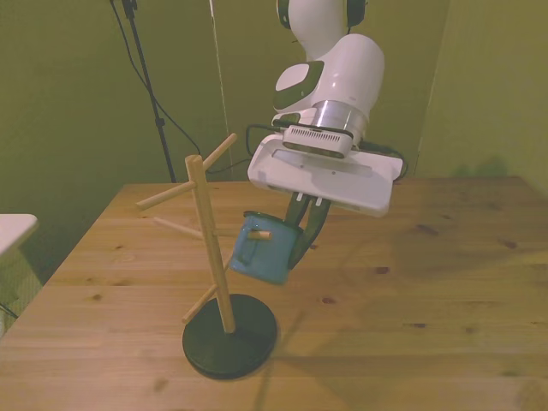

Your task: Unload the mug

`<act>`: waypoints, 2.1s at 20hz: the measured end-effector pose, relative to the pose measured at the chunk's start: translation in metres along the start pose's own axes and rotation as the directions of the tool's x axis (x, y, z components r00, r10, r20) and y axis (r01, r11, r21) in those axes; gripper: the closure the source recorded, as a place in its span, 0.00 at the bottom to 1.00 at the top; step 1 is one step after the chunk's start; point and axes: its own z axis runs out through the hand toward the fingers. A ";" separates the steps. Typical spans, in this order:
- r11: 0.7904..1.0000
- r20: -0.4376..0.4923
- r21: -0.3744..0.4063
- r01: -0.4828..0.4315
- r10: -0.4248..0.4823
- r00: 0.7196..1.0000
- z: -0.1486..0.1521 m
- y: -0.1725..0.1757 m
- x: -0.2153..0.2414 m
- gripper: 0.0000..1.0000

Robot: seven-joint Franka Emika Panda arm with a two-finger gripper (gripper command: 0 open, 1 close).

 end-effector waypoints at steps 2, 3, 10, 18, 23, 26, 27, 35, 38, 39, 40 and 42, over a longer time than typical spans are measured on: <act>1.000 0.003 0.006 0.002 -0.002 1.000 -0.003 -0.003 -0.003 1.00; 1.000 0.004 0.010 0.004 -0.004 1.000 -0.004 -0.005 -0.005 1.00; 0.998 0.023 0.049 0.027 -0.029 0.999 -0.021 -0.032 -0.029 1.00; 0.999 0.181 0.030 0.046 -0.051 0.982 -0.051 -0.073 -0.090 1.00; 0.989 0.408 -0.044 0.138 -0.108 0.907 -0.075 -0.088 -0.124 1.00; 0.975 0.541 -0.087 0.203 -0.125 0.832 -0.080 -0.084 -0.116 1.00; 0.970 0.577 -0.093 0.226 -0.133 0.806 -0.079 -0.081 -0.109 1.00; 0.917 0.693 -0.147 0.370 -0.171 0.701 -0.070 -0.037 -0.120 1.00; 0.907 0.692 -0.169 0.385 -0.168 0.702 -0.064 -0.026 -0.126 1.00; 0.906 0.691 -0.176 0.385 -0.166 0.704 -0.062 -0.023 -0.124 1.00; 0.904 0.690 -0.181 0.387 -0.164 0.705 -0.060 -0.021 -0.123 1.00; 0.899 0.691 -0.194 0.392 -0.158 0.705 -0.053 -0.013 -0.122 1.00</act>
